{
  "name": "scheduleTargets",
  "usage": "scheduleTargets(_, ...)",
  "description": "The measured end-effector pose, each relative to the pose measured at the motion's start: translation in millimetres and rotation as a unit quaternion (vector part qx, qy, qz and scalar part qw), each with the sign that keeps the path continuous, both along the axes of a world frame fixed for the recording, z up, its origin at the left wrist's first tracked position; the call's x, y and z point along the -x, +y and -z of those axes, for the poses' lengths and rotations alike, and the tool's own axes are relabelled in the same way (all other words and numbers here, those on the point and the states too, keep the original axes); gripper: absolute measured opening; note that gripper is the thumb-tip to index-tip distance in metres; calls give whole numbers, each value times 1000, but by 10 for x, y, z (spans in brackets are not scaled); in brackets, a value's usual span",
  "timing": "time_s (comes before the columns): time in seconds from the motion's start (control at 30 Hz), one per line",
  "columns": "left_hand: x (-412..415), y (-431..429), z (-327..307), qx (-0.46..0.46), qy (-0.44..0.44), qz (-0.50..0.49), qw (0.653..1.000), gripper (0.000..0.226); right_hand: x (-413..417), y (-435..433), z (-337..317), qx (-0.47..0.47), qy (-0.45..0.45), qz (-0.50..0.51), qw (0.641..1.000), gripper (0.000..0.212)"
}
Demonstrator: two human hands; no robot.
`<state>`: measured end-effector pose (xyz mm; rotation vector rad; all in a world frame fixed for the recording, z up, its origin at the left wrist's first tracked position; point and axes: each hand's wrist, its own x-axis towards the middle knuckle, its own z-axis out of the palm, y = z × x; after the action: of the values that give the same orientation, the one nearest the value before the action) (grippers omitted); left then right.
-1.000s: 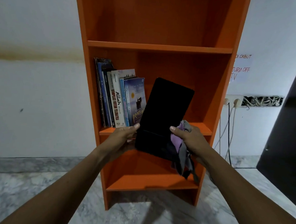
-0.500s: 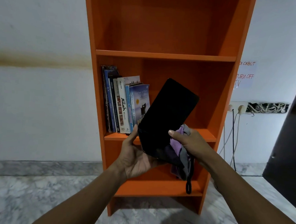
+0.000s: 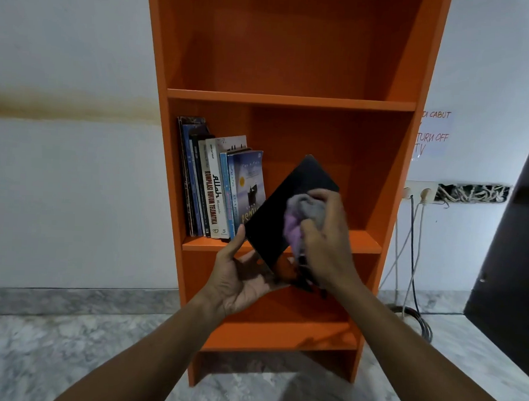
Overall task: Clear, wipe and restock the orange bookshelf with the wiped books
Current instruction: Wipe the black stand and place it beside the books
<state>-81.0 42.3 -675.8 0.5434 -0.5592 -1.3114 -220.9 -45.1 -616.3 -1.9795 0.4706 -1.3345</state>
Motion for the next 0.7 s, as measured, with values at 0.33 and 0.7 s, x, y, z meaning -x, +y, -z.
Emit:
scheduleTargets(0.33,-102,62,-6,-27,-15,-36,999,78,-97,-22,-31,91,250,-180,947,61)
scheduleTargets(0.7,-208,88,-21,-36,-4,-40,999,84,139,-310,151,72,10,164,984,37)
